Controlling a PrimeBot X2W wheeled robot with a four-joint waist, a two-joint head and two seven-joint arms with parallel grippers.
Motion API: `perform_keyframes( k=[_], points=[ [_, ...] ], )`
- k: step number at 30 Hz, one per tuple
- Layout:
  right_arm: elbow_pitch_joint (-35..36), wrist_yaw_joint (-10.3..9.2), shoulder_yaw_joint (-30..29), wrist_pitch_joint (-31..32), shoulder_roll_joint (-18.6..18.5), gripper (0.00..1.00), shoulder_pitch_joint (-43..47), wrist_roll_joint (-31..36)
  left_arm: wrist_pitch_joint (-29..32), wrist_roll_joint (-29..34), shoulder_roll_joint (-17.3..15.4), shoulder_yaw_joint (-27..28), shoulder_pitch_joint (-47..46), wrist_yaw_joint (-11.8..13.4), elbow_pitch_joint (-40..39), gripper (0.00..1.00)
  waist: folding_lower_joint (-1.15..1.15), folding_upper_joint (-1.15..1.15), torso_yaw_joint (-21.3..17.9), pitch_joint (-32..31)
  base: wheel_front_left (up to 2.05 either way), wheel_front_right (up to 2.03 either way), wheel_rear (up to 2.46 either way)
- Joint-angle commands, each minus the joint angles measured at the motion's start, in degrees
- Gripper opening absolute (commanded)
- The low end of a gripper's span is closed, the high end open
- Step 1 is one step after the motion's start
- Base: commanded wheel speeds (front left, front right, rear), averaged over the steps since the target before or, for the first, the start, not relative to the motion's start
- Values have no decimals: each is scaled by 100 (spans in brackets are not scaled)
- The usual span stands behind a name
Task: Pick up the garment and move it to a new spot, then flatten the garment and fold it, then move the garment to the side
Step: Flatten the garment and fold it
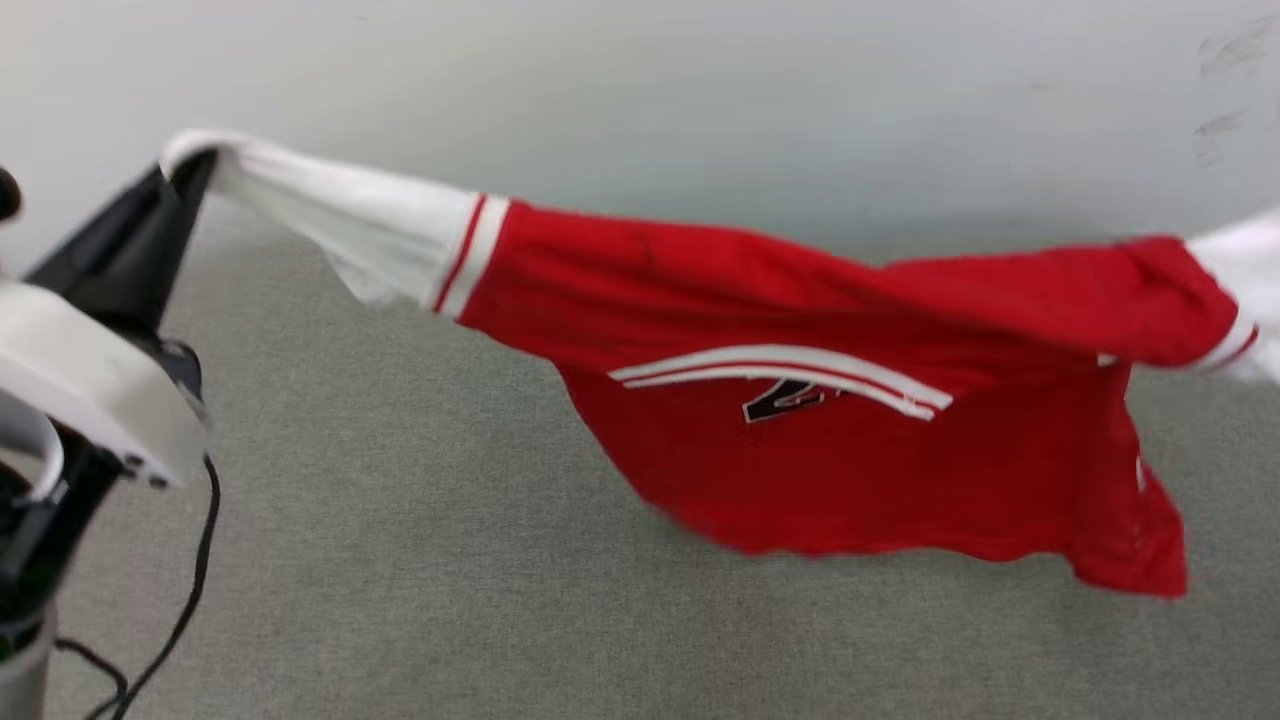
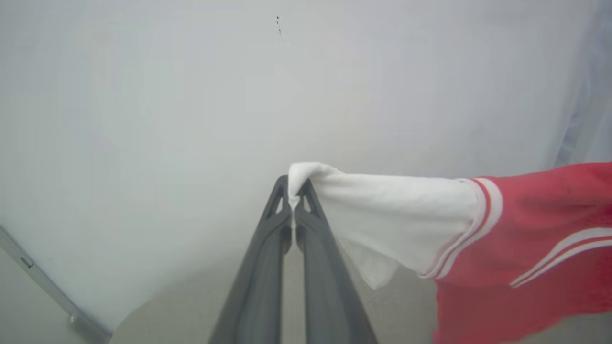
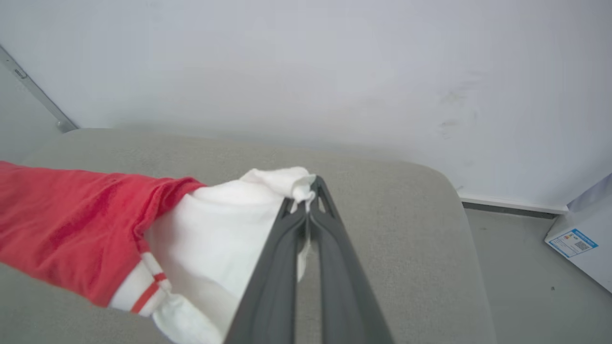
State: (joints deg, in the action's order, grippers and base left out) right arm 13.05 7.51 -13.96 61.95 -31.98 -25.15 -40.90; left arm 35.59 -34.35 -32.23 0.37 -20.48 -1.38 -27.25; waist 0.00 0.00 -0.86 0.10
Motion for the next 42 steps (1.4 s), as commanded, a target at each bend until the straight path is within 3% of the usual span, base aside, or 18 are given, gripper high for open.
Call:
perform_keyframes(
  k=[1, 18, 30, 42],
  points=[
    [-101, -4, 117, -142, 73, 0, -392, 54, -92, 29, -4, 8, -335, -44, 150, 0, 0, 0, -3, 0, 0, 0, 0],
    [-1225, -4, 1378, -1702, 267, 0, -2632, 555, -971, 551, 98, -331, -2815, -249, 2166, 0, 0, 0, 43, 386, 0, 0, 0],
    [-2471, -4, 1817, -3064, 468, 0, -4779, 1303, -1394, 957, -20, -837, -5230, -491, 3611, 0, 0, 0, -102, 2064, 0, 0, 0],
    [-4037, -5, 2112, -4277, 814, 0, -6599, 1905, -2411, 1429, 284, -1274, -7524, -551, 5518, 0, 0, 0, -108, 3386, 0, 0, 0]
  ],
)
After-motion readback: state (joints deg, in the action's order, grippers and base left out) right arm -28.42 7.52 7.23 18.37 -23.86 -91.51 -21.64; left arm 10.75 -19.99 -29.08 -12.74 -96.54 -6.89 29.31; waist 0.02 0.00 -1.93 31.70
